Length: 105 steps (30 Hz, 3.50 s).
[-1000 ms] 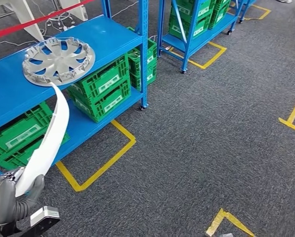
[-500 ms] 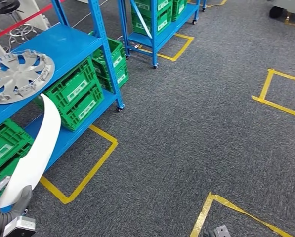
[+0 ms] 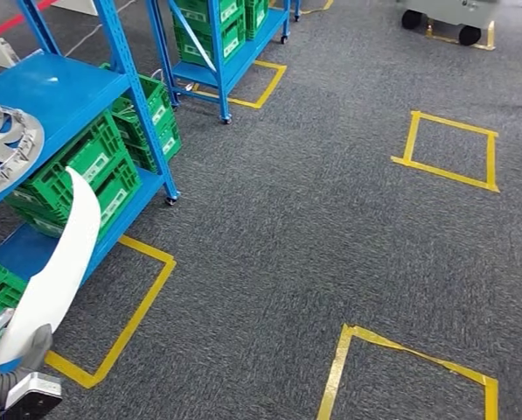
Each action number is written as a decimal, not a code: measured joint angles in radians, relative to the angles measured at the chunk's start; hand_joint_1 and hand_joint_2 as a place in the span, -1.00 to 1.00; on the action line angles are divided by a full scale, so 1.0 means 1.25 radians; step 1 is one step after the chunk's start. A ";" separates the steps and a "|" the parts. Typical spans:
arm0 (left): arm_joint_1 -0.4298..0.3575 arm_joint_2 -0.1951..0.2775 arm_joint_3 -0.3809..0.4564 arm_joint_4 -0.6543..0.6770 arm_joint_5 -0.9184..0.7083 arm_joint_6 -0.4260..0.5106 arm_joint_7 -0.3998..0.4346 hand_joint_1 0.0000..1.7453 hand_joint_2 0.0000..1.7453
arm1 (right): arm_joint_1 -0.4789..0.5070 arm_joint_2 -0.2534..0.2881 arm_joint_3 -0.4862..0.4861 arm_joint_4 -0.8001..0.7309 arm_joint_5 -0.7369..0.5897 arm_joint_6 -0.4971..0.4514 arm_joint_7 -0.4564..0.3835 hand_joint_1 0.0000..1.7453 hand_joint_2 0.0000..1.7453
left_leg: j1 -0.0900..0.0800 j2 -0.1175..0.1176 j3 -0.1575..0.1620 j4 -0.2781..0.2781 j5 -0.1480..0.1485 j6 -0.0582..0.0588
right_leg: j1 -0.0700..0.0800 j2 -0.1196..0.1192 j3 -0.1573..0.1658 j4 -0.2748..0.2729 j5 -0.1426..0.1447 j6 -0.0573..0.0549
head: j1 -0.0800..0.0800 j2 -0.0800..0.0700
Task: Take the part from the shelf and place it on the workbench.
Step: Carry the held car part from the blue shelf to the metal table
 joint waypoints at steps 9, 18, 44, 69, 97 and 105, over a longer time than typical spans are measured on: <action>-0.011 0.019 -0.060 0.002 0.014 0.059 0.040 1.00 1.00 | 0.010 -0.001 -0.026 -0.003 0.006 -0.002 0.035 -1.00 -1.00 | -0.007 0.086 0.010 0.002 -0.009 -0.014 | -0.006 -0.089 0.073 -0.085 0.035 0.006 | 0.001 0.000; -0.009 0.054 -0.081 0.004 0.023 0.089 0.059 1.00 1.00 | 0.009 -0.021 -0.033 -0.003 0.037 -0.041 0.036 -1.00 -1.00 | -0.001 0.018 -0.090 0.227 -0.129 -0.032 | -0.005 -0.013 0.062 -0.095 0.050 -0.036 | -0.007 0.000; -0.021 0.072 -0.086 0.004 0.015 0.087 0.059 1.00 1.00 | 0.001 -0.043 -0.032 0.006 0.064 -0.035 0.013 -1.00 -1.00 | -0.003 0.083 0.012 0.024 -0.039 -0.031 | 0.000 -0.055 0.055 -0.084 0.045 -0.028 | 0.001 0.000; -0.035 0.076 -0.053 0.004 0.024 0.078 0.074 1.00 1.00 | -0.007 -0.020 -0.032 0.011 0.077 -0.092 0.022 -1.00 -1.00 | 0.000 0.014 0.014 0.011 -0.024 -0.014 | -0.007 -0.041 0.031 -0.040 0.044 -0.003 | 0.005 0.000; -0.001 0.023 0.061 0.003 0.019 -0.005 0.011 1.00 1.00 | -0.023 0.003 -0.029 0.006 0.123 -0.089 0.047 -1.00 -1.00 | 0.000 0.012 0.017 0.022 -0.034 -0.006 | -0.002 -0.035 -0.020 0.097 -0.057 -0.006 | 0.004 0.000; -0.004 -0.010 0.087 0.003 -0.015 -0.029 0.001 1.00 1.00 | -0.018 0.006 -0.029 0.006 0.119 -0.092 0.045 -1.00 -1.00 | 0.001 0.009 0.052 0.046 -0.075 -0.036 | 0.001 -0.036 0.046 -0.058 0.028 -0.038 | 0.001 0.000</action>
